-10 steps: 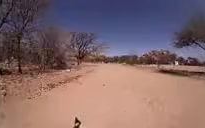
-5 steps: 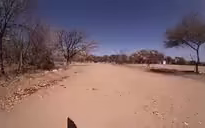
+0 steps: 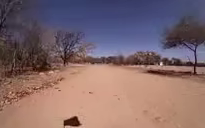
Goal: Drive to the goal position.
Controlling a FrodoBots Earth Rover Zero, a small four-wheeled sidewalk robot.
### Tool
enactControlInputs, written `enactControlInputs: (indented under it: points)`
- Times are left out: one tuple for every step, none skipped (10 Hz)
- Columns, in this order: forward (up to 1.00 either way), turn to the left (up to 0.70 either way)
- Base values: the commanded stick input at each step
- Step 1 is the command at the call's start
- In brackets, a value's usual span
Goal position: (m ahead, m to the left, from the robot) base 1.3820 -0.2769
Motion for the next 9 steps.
enactControlInputs:
  points:
    - [1.0,0.0]
    - [1.0,0.0]
    - [1.0,0.0]
    - [1.0,0.0]
    - [1.0,0.0]
    - [1.0,0.0]
    - [1.0,0.0]
    - [1.0,0.0]
    - [1.0,0.0]
